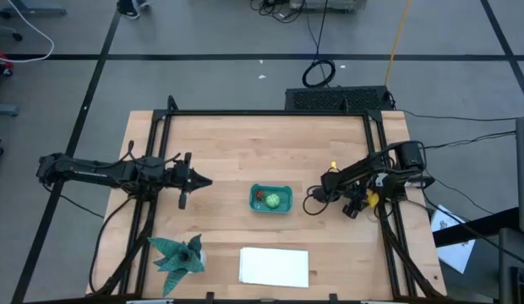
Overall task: Pick and placing Produce into tupperware
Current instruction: Put the yellow lemon into the blue bin
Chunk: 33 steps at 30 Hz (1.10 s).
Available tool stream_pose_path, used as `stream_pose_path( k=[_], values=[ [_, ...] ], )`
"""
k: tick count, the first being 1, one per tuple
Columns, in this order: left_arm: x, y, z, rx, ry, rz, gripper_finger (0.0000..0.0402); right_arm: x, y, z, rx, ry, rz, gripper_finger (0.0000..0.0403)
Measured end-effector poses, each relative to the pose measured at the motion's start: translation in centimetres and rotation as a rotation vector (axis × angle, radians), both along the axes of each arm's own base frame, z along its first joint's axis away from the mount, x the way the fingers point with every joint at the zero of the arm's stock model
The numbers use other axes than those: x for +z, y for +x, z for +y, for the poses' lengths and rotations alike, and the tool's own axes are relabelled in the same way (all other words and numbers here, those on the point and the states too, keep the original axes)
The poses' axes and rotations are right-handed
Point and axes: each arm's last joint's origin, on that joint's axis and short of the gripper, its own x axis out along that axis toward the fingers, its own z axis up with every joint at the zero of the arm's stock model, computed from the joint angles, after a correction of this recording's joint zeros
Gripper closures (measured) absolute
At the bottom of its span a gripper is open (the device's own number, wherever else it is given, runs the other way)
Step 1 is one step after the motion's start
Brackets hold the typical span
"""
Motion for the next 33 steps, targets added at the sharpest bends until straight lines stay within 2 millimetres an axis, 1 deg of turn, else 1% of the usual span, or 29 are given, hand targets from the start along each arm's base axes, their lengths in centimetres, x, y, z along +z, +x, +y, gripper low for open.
stream_pose_path(
  k=[4, 9, 13, 17, 20, 22, 28, 33],
  values=[
    [0.0, 0.0, 0.0, 0.000, 0.000, 0.000, 0.0376, 0.0, -0.1, 0.0, -0.011, 0.008, 0.012, 0.0208],
    [0.0, 0.0, 0.0, 0.001, -0.004, 0.000, 0.0376, 0.0, -0.2, 0.1, -0.018, 0.011, 0.017, 0.0217],
    [0.0, 0.0, 0.0, 0.003, -0.011, 0.000, 0.0376, 0.0, -0.2, 0.2, -0.051, 0.026, 0.016, 0.0206],
    [0.0, 0.0, 0.0, 0.005, -0.018, 0.000, 0.0376, -0.2, -0.2, 0.4, -0.073, 0.071, 0.001, 0.0175],
    [0.0, 0.0, 0.0, 0.006, -0.022, 0.001, 0.0376, -0.2, -0.2, 0.9, -0.057, 0.073, 0.000, 0.0154],
    [0.0, 0.0, 0.0, 0.006, -0.022, 0.001, 0.0376, -0.2, -0.2, 1.3, -0.035, 0.096, -0.004, 0.0147],
    [0.0, 0.0, 0.0, -0.006, -0.028, 0.001, 0.0376, -0.2, -0.3, 1.9, 0.003, 0.100, -0.002, 0.0149],
    [0.0, 0.0, -0.1, -0.016, -0.038, 0.001, 0.0376, -0.2, -0.4, 1.9, 0.021, 0.118, -0.003, 0.0167]
  ],
)
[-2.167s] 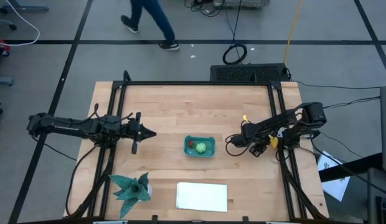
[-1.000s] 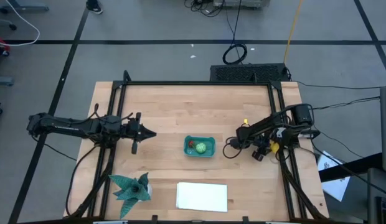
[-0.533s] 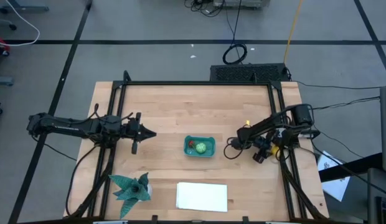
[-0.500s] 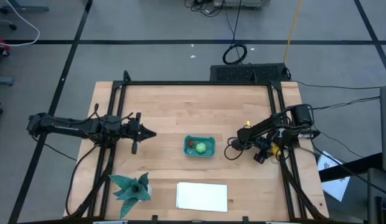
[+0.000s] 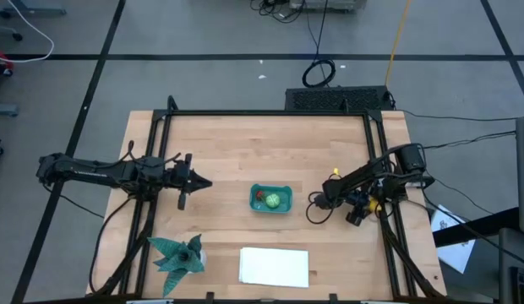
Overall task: Pick and placing Produce into tupperware
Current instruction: Put the yellow lemon into the blue bin
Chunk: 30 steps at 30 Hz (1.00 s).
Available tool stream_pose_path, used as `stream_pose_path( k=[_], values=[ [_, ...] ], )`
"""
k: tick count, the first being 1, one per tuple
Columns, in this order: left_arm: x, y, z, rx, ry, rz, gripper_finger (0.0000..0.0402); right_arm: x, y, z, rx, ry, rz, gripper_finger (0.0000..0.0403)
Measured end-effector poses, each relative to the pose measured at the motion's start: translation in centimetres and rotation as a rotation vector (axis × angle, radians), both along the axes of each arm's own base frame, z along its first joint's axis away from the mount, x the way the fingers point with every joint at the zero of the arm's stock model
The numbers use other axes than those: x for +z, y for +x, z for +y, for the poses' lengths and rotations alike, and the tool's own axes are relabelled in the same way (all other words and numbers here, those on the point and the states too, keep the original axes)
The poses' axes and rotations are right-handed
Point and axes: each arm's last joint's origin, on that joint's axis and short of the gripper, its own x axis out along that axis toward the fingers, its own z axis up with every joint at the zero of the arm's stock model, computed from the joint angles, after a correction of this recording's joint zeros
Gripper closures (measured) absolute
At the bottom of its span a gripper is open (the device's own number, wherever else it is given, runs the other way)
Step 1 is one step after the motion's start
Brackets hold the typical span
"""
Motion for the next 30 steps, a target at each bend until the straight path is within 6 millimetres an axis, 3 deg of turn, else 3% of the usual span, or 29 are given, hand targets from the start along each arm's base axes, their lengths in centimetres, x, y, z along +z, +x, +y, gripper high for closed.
stream_pose_path(
  k=[6, 30],
  values=[
    [0.04, 0.01, -0.01, 0.003, -0.013, -0.003, 0.0376, -0.05, -0.30, -0.05, 0.011, 0.013, 0.012, 0.0216],
    [0.21, 0.05, 0.01, 0.003, 0.011, -0.023, 0.0376, 0.85, 0.00, -0.43, 0.054, 0.001, 0.025, 0.0217]
  ],
)
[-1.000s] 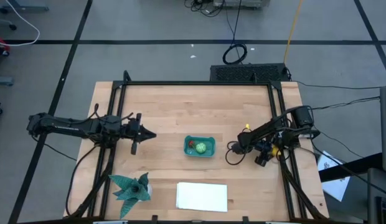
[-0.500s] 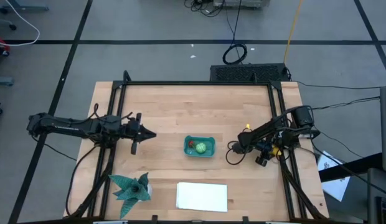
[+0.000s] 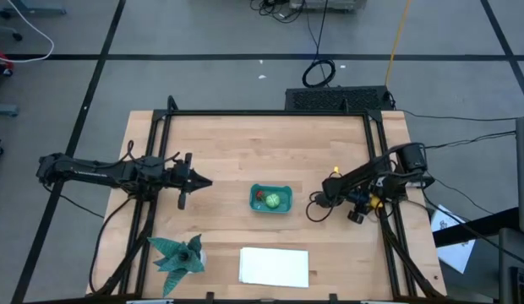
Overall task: Pick and placing Produce into tupperware
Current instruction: Put the yellow lemon into the blue bin
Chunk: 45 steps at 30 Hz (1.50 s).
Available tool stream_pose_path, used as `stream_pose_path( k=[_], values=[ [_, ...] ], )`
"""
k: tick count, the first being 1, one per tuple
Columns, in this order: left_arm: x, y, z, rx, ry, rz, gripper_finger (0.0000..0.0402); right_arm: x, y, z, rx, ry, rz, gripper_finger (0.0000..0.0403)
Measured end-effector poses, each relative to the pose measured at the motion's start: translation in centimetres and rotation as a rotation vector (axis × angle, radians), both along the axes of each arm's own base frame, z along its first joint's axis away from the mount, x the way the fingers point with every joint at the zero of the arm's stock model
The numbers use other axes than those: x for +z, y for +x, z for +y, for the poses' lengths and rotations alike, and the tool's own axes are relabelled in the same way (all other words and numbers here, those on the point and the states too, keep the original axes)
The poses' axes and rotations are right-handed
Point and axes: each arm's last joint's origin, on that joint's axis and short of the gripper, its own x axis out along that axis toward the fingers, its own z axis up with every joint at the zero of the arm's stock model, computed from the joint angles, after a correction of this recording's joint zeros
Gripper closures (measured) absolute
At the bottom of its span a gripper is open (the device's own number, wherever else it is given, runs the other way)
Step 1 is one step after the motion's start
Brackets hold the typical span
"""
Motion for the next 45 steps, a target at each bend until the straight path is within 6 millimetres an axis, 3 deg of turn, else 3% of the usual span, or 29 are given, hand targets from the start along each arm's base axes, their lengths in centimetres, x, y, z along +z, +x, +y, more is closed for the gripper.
stream_pose_path(
  k=[12, 45],
  values=[
    [0.0, 0.0, 0.0, 0.004, 0.004, 0.000, 0.0376, 1.5, 0.1, -0.8, -0.047, 0.005, -0.130, 0.0217],
    [0.0, 0.0, 0.0, 0.004, 0.003, 0.000, 0.0376, 1.3, 1.0, -1.5, -0.020, 0.035, -0.253, 0.0216]
  ],
)
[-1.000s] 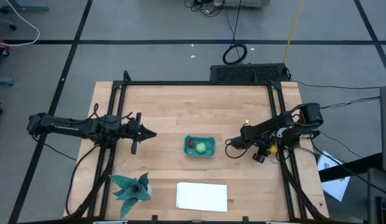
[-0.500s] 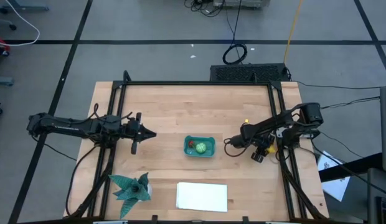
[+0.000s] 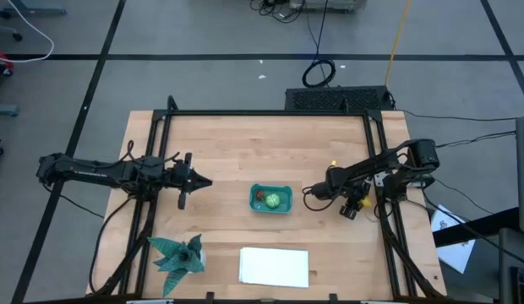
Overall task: Pick and placing Produce into tupperware
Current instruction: Put the yellow lemon into the blue bin
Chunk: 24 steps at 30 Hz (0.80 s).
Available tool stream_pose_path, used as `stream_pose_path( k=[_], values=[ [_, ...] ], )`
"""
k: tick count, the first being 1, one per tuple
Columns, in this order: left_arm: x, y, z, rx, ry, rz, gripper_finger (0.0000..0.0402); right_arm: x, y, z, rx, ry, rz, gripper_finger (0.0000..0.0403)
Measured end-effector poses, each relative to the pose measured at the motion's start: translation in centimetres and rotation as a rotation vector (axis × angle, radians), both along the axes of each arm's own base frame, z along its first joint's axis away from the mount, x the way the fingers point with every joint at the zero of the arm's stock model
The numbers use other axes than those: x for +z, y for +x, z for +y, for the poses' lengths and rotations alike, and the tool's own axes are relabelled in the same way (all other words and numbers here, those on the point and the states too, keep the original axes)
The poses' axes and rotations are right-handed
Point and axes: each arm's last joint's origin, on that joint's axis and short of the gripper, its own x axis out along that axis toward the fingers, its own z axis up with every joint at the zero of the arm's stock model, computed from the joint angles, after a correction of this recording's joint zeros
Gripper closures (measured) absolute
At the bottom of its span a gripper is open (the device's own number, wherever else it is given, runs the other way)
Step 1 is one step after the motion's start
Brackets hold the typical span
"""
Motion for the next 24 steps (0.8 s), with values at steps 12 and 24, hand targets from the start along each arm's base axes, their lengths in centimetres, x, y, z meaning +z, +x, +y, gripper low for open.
stream_pose_path(
  k=[12, 24],
  values=[
    [0.0, 0.0, 0.0, -0.004, 0.016, 0.000, 0.0376, 1.8, 4.6, -1.2, 0.060, -0.001, -0.281, 0.0216],
    [0.0, 0.0, 0.0, -0.006, 0.022, -0.001, 0.0376, 6.2, 6.1, -2.1, 0.103, -0.062, -0.609, 0.0216]
  ],
)
